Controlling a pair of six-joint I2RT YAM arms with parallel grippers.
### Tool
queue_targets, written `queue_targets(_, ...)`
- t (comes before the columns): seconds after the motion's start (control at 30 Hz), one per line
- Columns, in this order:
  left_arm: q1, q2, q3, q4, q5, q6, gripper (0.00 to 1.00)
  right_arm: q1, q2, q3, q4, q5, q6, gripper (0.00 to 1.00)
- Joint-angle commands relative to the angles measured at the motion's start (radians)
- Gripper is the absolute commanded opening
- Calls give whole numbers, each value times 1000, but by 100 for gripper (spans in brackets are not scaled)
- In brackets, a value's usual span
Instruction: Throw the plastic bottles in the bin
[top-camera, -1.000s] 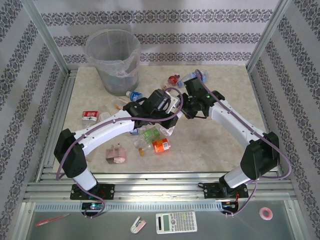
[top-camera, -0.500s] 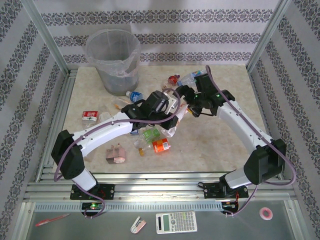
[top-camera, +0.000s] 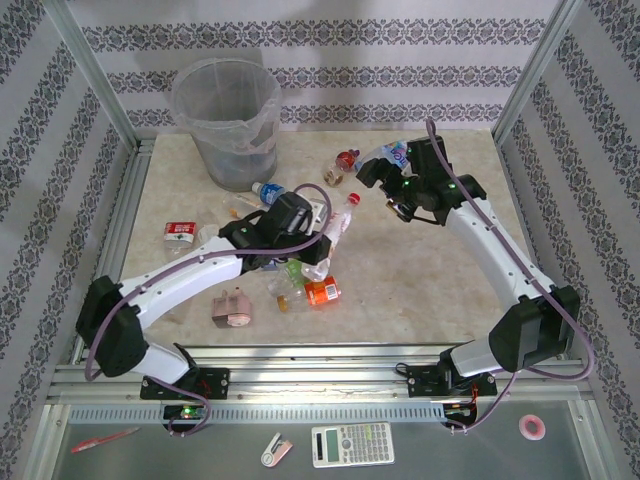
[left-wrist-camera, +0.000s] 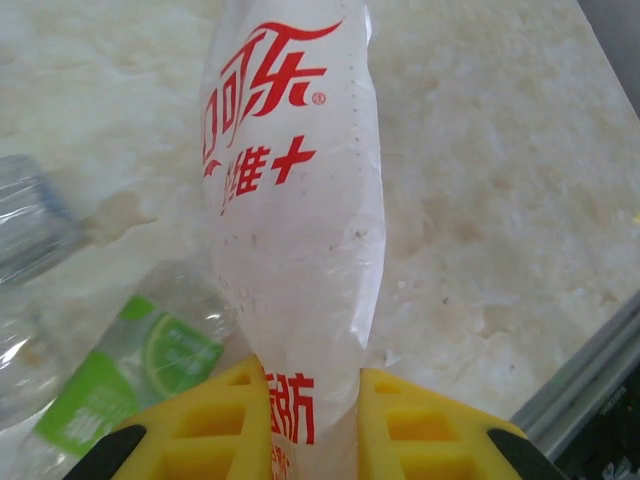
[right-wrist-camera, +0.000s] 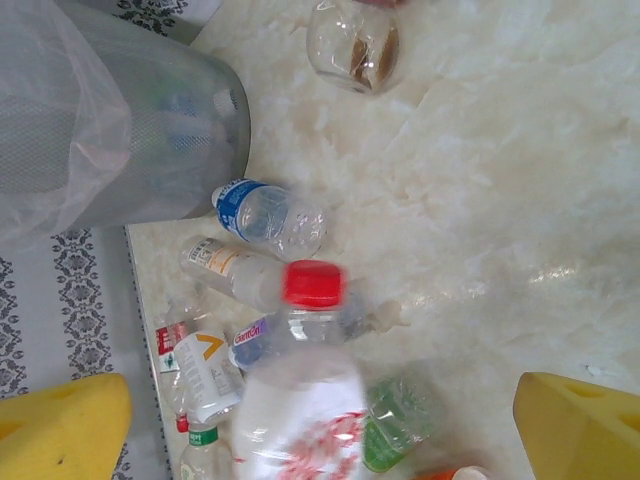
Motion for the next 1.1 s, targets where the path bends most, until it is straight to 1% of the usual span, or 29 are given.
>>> queue_targets(0.0, 41, -87, -50, -45, -84, -95, 11, -15, -17, 27, -22, -38, -53, 98)
queue_targets(0.2, 119, -238, -120, -159, -157, -184, 11, -20, -5, 19, -25, -58, -82, 98)
queue_targets(0.4, 228, -370, -166, -316, -190, -284, 11, -26, 1, 19, -36, -77, -113, 98)
queue_targets(0.57, 321, -451, -185, -441, -211, -378, 11, -36, 3, 5, -42, -96, -131, 98)
queue_targets(0.67, 373, -474, -190, -494, -222, -415, 11, -43, 2, -8, -42, -103, -138, 98)
queue_targets(0.77, 422, -471, -188, -518, -215, -422, 11, -50, -1, -14, -44, -109, -145, 98)
queue_targets(0.9, 476, -444, -175, -520, -190, -410, 11, -58, -8, -18, -58, -107, -165, 98)
queue_targets(1.07, 541, -425, -198, -493, -147, -406, 11, -61, -38, -36, -73, -99, -195, 98)
